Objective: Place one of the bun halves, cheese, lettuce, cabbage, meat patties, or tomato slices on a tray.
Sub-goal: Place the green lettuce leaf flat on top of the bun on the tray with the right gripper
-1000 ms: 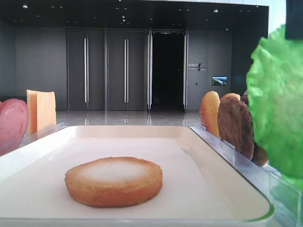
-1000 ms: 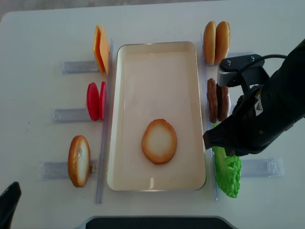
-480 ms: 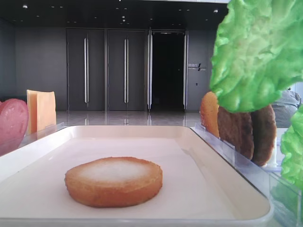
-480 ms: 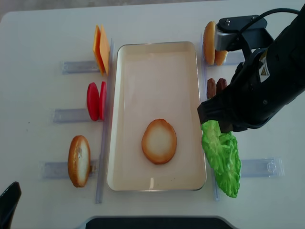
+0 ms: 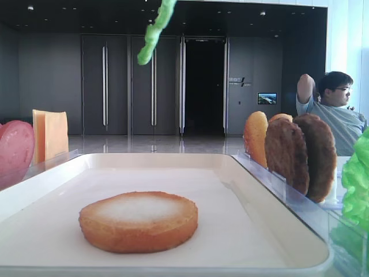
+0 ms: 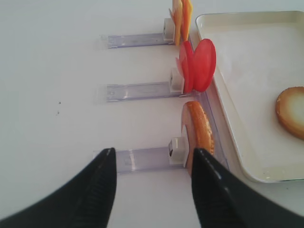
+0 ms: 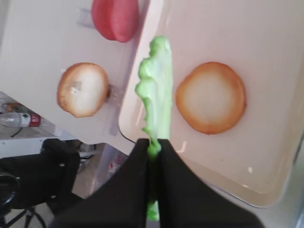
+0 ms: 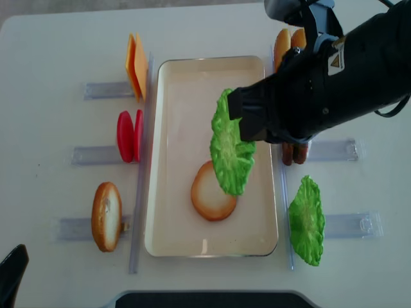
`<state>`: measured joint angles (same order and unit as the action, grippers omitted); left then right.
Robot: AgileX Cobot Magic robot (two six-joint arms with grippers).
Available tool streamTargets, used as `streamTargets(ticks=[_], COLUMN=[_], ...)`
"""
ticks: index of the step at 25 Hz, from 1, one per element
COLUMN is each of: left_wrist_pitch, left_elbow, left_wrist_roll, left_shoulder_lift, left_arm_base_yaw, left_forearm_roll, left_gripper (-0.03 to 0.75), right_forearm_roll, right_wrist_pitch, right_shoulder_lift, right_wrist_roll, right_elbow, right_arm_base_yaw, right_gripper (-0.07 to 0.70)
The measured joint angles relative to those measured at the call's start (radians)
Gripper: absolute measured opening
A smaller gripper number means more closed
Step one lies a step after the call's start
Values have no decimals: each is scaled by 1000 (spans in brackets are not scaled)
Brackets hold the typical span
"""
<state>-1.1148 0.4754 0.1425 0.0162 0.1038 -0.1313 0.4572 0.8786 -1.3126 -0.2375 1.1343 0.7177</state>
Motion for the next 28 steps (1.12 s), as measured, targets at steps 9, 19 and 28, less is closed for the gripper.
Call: streamTargets(ticks=[9,19,28], left_wrist_pitch=[0,0,0], left_elbow=[0,0,0], left_wrist_roll=[0,0,0], left_shoulder_lift=[0,0,0], left_arm_base_yaw=[0,0,0], left_forearm_roll=[0,0,0], left_gripper=[391,391,391], right_forearm_roll=[270,591,718], right_wrist_pitch=[-129,-199,-185], right_shoulder_lift=[-2,-145,-294], right_wrist_roll=[180,507,708], right_elbow=[-91,-147,-148], right_arm_base_yaw=[0,0,0], right_gripper=[6,6,6])
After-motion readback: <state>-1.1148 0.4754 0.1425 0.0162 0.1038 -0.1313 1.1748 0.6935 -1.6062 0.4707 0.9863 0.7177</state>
